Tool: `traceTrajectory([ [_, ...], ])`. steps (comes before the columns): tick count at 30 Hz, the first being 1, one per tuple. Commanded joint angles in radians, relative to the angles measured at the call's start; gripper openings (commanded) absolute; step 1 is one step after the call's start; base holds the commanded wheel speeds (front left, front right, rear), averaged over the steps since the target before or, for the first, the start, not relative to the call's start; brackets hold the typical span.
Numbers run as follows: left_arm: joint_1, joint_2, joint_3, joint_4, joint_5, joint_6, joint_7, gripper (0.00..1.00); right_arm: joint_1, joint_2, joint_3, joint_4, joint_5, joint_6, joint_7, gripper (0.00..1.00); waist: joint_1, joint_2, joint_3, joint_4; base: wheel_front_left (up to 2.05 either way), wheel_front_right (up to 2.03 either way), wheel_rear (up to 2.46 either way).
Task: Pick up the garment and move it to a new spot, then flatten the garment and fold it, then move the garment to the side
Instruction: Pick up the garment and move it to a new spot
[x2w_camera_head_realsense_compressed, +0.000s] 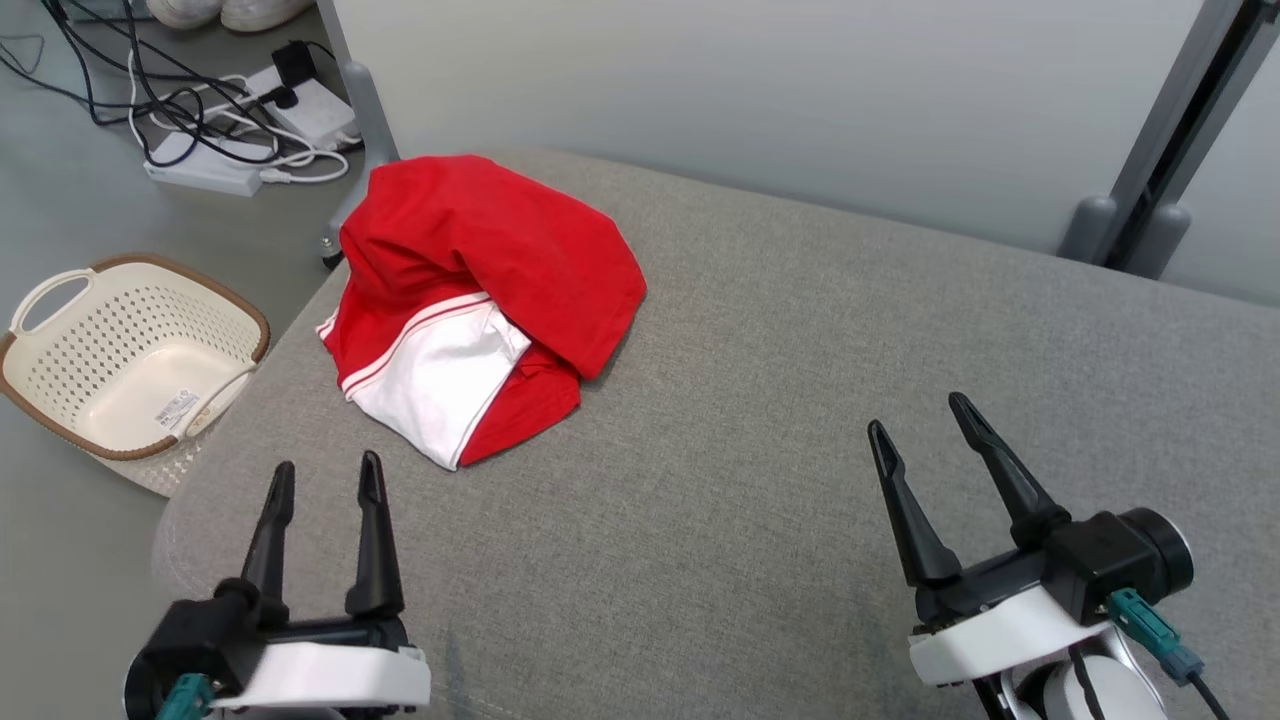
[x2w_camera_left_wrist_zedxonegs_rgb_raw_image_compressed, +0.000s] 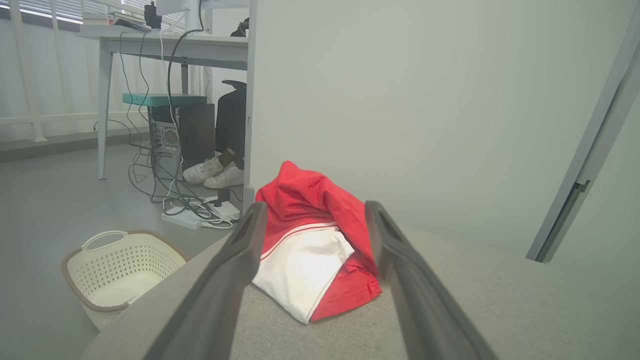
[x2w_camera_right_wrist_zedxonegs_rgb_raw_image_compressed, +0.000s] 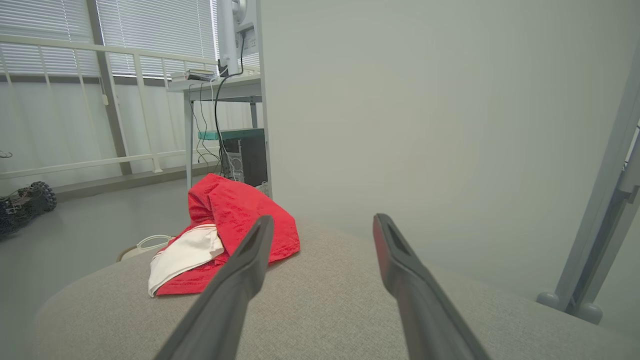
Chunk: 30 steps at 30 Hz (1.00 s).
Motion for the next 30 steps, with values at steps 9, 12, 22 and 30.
traceTrajectory([
  [9, -0.201, 0.004, 0.064, 0.105, -0.057, -0.093, -0.001, 1.0, -0.087, -0.017, 0.002, -0.027, -0.085, 0.0, -0.005, 1.0, 0.0, 0.0, 0.187, -0.052, 0.0, 0.0, 0.0],
  [12, -0.315, 0.03, 0.09, 0.192, -0.049, -0.132, -0.001, 1.0, -0.119, -0.032, -0.003, -0.044, -0.099, 0.0, -0.005, 1.0, 0.0, 0.0, 0.257, -0.074, 0.0, 0.0, 0.0],
  [22, -0.673, 0.167, 0.129, 0.518, -0.117, -0.187, 0.19, 1.0, -0.161, -0.07, -0.018, -0.078, -0.116, 0.0, -0.005, 1.0, 0.0, 0.0, 0.393, -0.142, 0.0, 0.0, 0.0],
  [30, -0.842, 0.236, 0.108, 0.676, -0.107, -0.198, 0.276, 1.0, -0.179, -0.084, -0.021, -0.087, -0.121, 0.0, -0.005, 1.0, 0.0, 0.0, 0.446, -0.173, 0.0, 0.0, 0.0],
])
